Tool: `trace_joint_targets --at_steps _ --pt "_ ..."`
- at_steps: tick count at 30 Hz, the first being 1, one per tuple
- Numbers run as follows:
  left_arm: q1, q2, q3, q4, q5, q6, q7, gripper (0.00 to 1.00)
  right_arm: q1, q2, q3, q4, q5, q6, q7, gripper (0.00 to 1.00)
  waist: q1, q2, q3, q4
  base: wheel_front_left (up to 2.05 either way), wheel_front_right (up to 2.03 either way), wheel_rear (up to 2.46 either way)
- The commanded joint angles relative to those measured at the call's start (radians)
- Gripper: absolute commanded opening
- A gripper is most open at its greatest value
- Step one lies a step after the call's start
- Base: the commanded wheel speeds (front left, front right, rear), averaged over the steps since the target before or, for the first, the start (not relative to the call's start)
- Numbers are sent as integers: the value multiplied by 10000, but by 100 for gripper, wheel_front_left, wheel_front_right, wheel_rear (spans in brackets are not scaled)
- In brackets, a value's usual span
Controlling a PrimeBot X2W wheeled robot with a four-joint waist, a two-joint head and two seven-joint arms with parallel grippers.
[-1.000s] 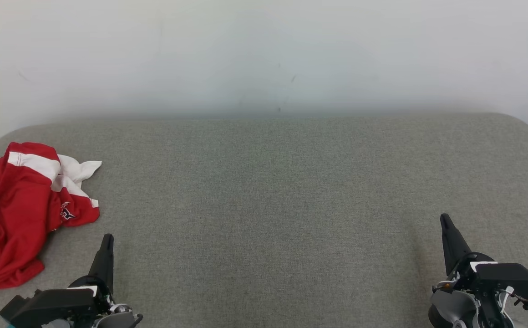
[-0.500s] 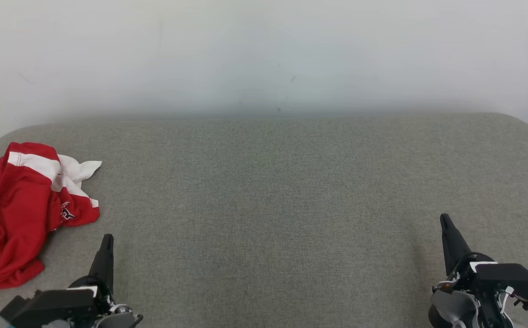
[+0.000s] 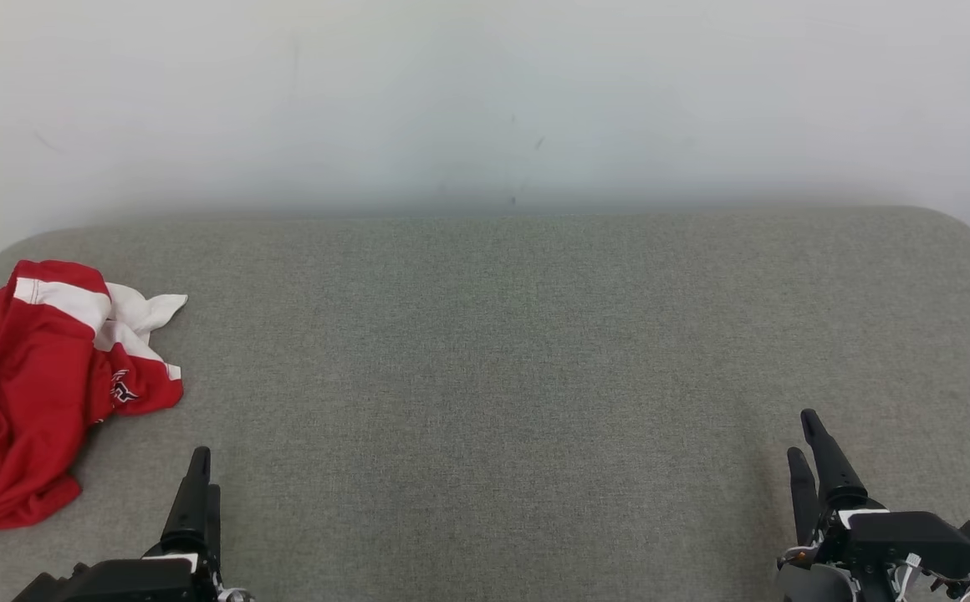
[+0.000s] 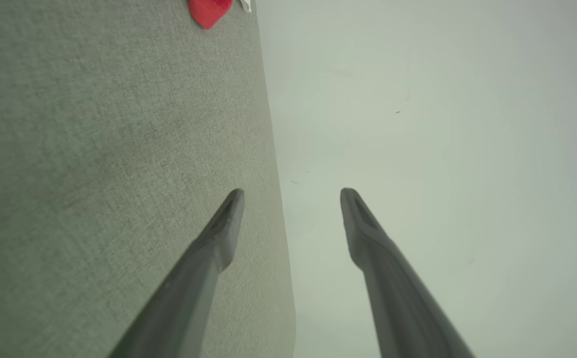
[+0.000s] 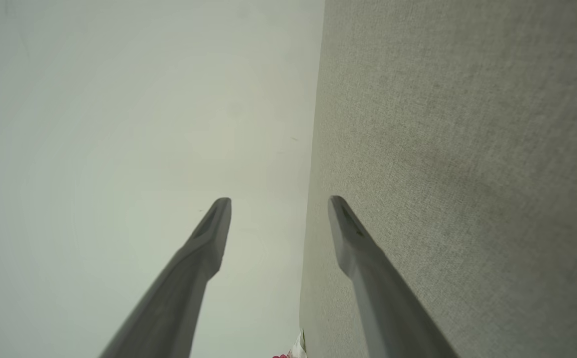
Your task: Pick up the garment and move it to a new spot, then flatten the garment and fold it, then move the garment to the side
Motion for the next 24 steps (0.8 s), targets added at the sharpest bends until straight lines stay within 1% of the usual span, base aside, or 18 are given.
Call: trace_joint_targets --at_steps 1,9,22,23,24 --pt "-65 43 -28 -225 268 -15 -119 100 -155 -49 54 -223 -251 35 -111 100 0 0 3 1 0 0 0" --pt "10 55 -105 -434 1619 101 -472 100 -153 -56 195 -254 -1396 39 -483 100 0 0 30 5 0 0 0" --pt "117 72 -596 -820 4516 387 -986 100 -171 -68 501 -231 -3486 46 -1016 100 0 0 78 26 0 0 0" --pt "117 72 -596 -820 4516 387 -986 100 -171 -68 501 -231 -3486 46 -1016 100 0 0 78 26 0 0 0" --pt "124 74 -652 -815 4798 398 -1023 100 -173 -69 505 -226 -3696 46 -1053 100 0 0 79 27 0 0 0"
